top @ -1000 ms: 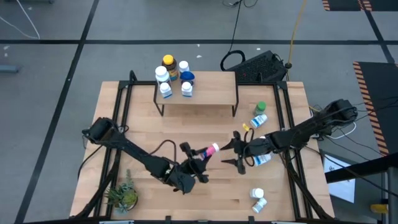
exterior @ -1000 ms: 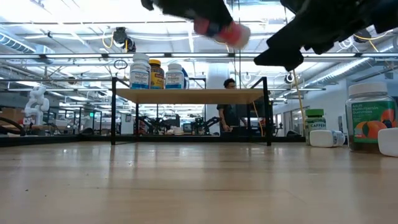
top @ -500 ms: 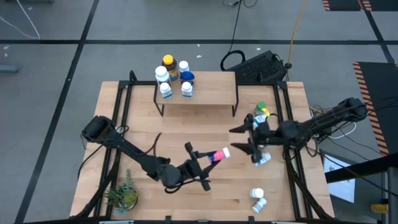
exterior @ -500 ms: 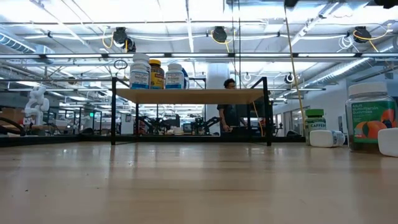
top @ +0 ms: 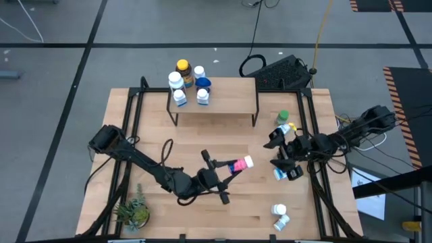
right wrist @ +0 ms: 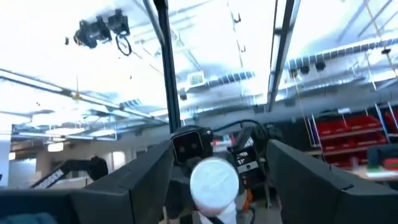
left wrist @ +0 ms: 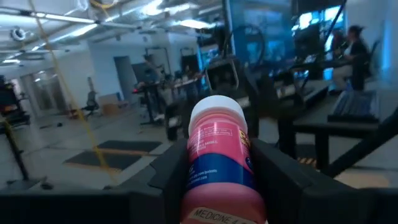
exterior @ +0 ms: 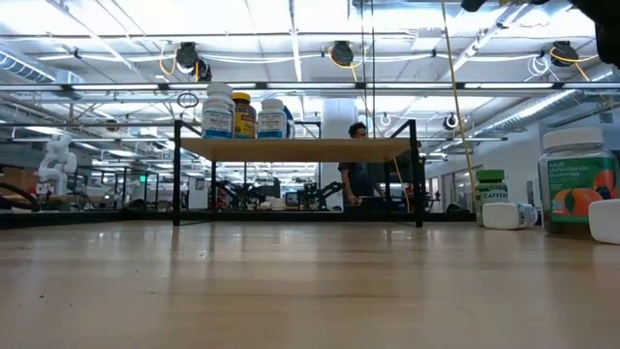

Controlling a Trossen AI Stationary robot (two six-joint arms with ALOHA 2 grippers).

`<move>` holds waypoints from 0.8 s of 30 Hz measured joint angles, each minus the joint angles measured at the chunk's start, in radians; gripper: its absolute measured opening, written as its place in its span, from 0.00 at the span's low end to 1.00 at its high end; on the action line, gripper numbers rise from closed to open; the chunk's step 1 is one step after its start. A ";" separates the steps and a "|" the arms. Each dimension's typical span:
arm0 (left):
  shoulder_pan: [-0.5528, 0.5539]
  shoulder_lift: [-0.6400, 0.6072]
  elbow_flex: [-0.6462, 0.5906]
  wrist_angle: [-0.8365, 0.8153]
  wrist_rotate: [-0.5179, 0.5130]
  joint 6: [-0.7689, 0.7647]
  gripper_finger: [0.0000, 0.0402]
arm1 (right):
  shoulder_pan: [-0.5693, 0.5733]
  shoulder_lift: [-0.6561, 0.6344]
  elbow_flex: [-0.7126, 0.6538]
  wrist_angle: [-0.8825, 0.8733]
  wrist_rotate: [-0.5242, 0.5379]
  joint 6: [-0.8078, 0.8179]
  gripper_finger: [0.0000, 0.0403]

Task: Pick and place medicine bottles onto shelf by color
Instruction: Put the pink medicine bottle on the shelf

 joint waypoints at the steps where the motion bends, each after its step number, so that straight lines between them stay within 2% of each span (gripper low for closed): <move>1: 0.011 0.000 0.000 0.005 0.029 -0.002 0.40 | 0.000 0.016 0.000 0.007 0.000 -0.001 0.65; 5: 0.070 0.000 0.000 -0.013 0.135 -0.070 0.40 | -0.002 0.096 0.022 -0.038 0.054 -0.021 0.67; 9: 0.121 0.000 0.000 -0.048 0.168 -0.140 0.38 | -0.002 0.149 0.038 0.028 0.056 -0.031 0.67; 15: 0.138 0.000 0.000 -0.063 0.214 -0.135 0.40 | 0.002 0.137 0.039 0.043 0.056 -0.027 0.66; 20: 0.138 0.000 0.000 -0.069 0.216 -0.113 0.39 | -0.001 0.137 0.040 0.041 0.054 -0.023 0.60; 24: 0.139 0.000 0.000 -0.069 0.218 -0.113 0.42 | -0.002 0.137 0.040 0.035 0.056 -0.028 0.52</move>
